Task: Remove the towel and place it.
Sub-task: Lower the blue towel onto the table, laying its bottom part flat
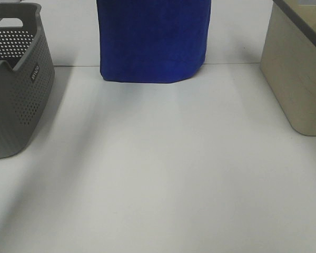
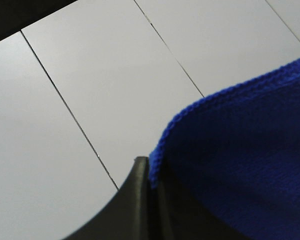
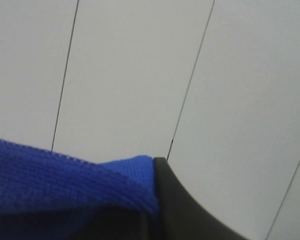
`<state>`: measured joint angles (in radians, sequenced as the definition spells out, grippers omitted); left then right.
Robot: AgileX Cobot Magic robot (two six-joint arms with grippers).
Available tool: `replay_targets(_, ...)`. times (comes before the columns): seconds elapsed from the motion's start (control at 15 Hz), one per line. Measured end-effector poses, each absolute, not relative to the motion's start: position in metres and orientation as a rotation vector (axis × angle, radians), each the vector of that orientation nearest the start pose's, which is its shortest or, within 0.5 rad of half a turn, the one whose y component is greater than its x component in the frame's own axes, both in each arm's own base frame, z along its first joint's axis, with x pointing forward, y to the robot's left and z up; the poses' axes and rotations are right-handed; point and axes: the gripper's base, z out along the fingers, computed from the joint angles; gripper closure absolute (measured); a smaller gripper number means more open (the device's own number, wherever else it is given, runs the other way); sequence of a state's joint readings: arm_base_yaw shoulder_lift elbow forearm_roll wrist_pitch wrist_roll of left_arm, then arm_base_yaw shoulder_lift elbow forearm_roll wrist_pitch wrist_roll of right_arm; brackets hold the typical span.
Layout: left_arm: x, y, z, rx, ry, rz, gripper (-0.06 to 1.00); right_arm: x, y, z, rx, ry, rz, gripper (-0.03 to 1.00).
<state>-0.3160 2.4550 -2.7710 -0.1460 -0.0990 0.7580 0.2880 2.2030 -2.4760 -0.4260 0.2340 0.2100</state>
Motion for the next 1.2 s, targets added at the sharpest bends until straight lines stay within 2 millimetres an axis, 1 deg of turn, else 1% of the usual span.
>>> replay_targets(0.13, 0.518, -0.168, 0.435, 0.487, 0.978, 0.283, 0.94, 0.495, 0.136, 0.447, -0.249, 1.463, 0.004, 0.95)
replay_targets(0.33, 0.514, -0.169, 0.439, 0.521, 1.021, 0.275, 0.94, 0.485, 0.132, 0.459, -0.221, 1.492, 0.023, 0.95)
replay_targets(0.53, 0.505, -0.170, 0.449, 0.589, 1.108, 0.254, 0.94, 0.475, 0.128, 0.465, -0.219, 1.560, 0.016, 0.95)
replay_targets(0.73, 0.484, -0.167, 0.465, 0.706, 1.269, 0.212, 0.94, 0.463, 0.128, 0.464, -0.250, 1.713, 0.060, 0.95)
replay_targets(0.8, 0.468, -0.164, 0.472, 0.765, 1.404, 0.152, 0.94, 0.446, 0.126, 0.471, -0.289, 1.811, 0.090, 0.95)
replay_targets(1.0, 0.440, -0.156, 0.487, 0.783, 1.566, 0.059, 0.94, 0.417, 0.122, 0.489, -0.335, 1.894, 0.129, 0.95)
replay_targets(1.07, 0.430, -0.154, 0.491, 0.802, 1.624, 0.039, 0.94, 0.409, 0.121, 0.492, -0.357, 1.926, 0.138, 0.95)
replay_targets(1.2, 0.414, -0.150, 0.491, 0.862, 1.741, 0.011, 0.94, 0.400, 0.121, 0.489, -0.384, 2.009, 0.169, 0.95)
